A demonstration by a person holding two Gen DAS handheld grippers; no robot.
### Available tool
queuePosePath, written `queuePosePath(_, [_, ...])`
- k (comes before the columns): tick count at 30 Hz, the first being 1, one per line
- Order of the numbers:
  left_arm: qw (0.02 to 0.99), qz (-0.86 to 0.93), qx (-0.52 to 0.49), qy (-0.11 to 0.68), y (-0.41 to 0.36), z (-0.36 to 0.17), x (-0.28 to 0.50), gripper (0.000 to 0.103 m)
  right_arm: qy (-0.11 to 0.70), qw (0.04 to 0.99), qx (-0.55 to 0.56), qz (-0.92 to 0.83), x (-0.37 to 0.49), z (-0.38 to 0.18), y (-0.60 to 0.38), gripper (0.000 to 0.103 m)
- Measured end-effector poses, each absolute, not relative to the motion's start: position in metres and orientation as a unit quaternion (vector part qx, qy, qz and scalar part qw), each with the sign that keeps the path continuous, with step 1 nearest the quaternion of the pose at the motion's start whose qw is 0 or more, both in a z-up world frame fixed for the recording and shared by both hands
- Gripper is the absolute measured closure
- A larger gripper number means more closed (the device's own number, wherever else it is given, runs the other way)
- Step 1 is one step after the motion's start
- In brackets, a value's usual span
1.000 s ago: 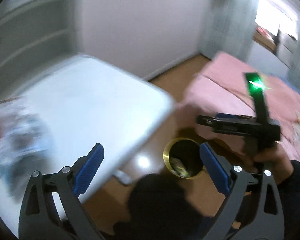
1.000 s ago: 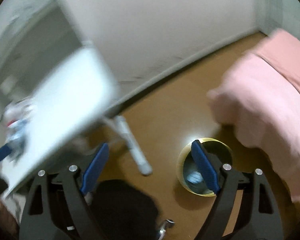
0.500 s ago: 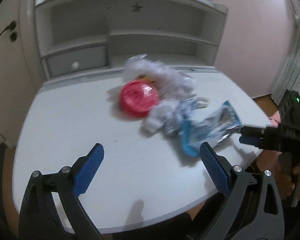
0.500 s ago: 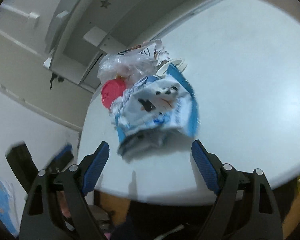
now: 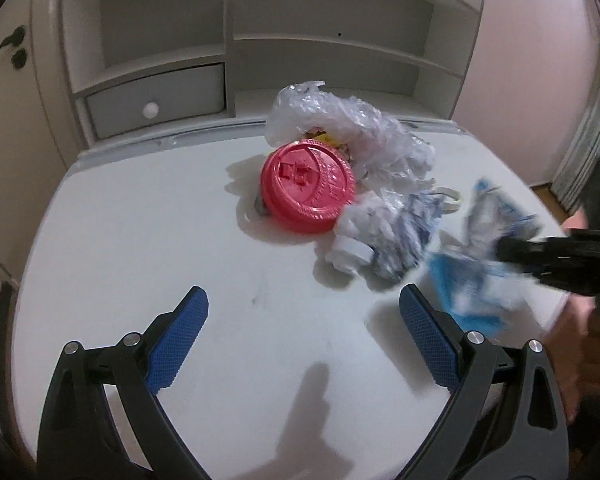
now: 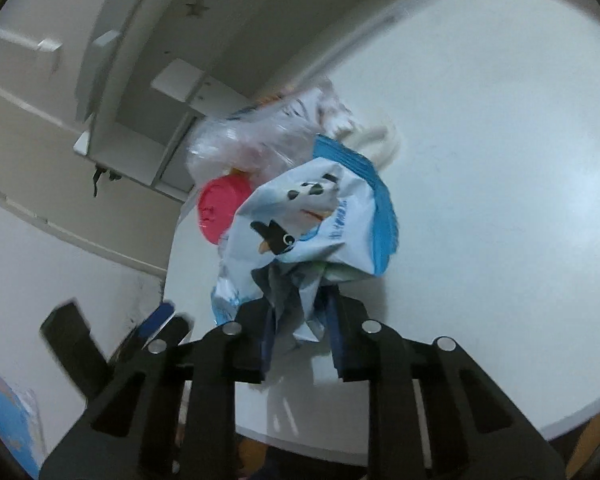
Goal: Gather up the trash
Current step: 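Swing both tools back to the desk and grasp the blue-and-white bag with the right tool, then grasp the white bottle cap with the left tool, then carry the cap and blue-and-white bag to the bin and release both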
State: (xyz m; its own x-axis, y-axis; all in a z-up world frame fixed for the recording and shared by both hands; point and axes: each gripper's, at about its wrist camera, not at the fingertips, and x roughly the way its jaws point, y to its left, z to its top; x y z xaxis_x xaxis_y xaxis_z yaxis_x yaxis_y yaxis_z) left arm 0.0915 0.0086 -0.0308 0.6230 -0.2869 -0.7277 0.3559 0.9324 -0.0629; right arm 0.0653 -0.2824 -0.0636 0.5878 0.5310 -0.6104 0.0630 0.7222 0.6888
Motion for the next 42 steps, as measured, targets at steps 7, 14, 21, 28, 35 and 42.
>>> queuePosePath(7, [0.883,-0.191,0.094,0.418,-0.016,-0.052,0.122,0.016,0.409,0.848,0.309,0.138,0.042,-0.034,-0.298,0.08])
queuePosePath(14, [0.871,-0.209,0.112,0.431,-0.028,-0.063,0.134,0.035,0.411,0.851,0.301,0.13,0.031,-0.034,-0.305,0.08])
queuePosePath(21, [0.866,-0.235,0.128,0.423,-0.043,-0.061,0.135,0.075,0.414,0.851,0.297,0.128,0.03,-0.035,-0.306,0.08])
queuePosePath(28, [0.878,-0.234,0.13,0.397,-0.034,-0.042,0.115,0.078,0.412,0.853,0.294,0.126,0.024,-0.035,-0.312,0.08])
queuePosePath(35, [0.889,-0.224,0.129,0.377,-0.027,-0.013,0.087,0.078,0.406,0.862,0.285,0.102,0.009,-0.028,-0.332,0.08])
queuePosePath(42, [0.88,-0.292,0.132,0.351,-0.098,0.012,0.055,0.078,0.376,0.882,0.283,0.007,-0.039,-0.012,-0.405,0.08])
